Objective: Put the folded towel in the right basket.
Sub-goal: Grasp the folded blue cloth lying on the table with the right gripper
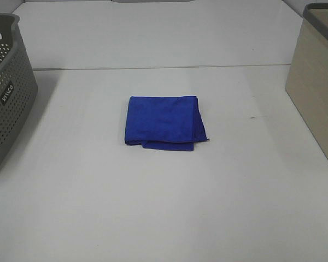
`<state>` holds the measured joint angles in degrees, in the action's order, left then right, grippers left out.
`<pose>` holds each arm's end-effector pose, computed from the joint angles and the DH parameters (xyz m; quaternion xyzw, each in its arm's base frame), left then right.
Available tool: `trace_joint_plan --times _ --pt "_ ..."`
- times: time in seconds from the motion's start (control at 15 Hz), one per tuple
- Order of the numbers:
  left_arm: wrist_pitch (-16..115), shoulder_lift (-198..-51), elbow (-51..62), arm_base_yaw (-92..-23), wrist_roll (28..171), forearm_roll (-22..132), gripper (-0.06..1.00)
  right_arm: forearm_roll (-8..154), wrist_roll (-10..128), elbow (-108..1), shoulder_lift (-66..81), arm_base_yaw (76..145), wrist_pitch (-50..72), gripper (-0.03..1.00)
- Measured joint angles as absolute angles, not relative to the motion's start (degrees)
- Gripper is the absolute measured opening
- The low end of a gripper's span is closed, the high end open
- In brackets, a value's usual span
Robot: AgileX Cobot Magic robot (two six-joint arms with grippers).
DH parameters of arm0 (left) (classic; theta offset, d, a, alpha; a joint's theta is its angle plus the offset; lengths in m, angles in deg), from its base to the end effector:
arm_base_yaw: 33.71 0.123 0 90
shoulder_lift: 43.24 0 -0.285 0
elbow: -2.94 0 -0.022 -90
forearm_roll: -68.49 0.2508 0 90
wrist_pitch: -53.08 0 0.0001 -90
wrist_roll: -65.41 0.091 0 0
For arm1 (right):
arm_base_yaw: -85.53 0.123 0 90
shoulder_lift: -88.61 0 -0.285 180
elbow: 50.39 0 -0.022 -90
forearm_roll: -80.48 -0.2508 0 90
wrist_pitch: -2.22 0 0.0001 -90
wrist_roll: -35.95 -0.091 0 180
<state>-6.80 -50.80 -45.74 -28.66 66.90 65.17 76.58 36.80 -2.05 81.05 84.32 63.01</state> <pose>-0.0042 -0.0050 0.2781 -0.0254 0.8479 0.0013 0.5296 -0.0059 0.0055 0.2785 0.0012 0.8507 0.0246 0.5250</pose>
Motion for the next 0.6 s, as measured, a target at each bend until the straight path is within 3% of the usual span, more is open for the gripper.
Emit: trace_joint_plan --times 0.6 --pt "-6.8 -50.8 -45.7 -28.8 66.9 65.2 0.97 76.6 36.8 -2.1 81.0 84.3 63.0 0.98"
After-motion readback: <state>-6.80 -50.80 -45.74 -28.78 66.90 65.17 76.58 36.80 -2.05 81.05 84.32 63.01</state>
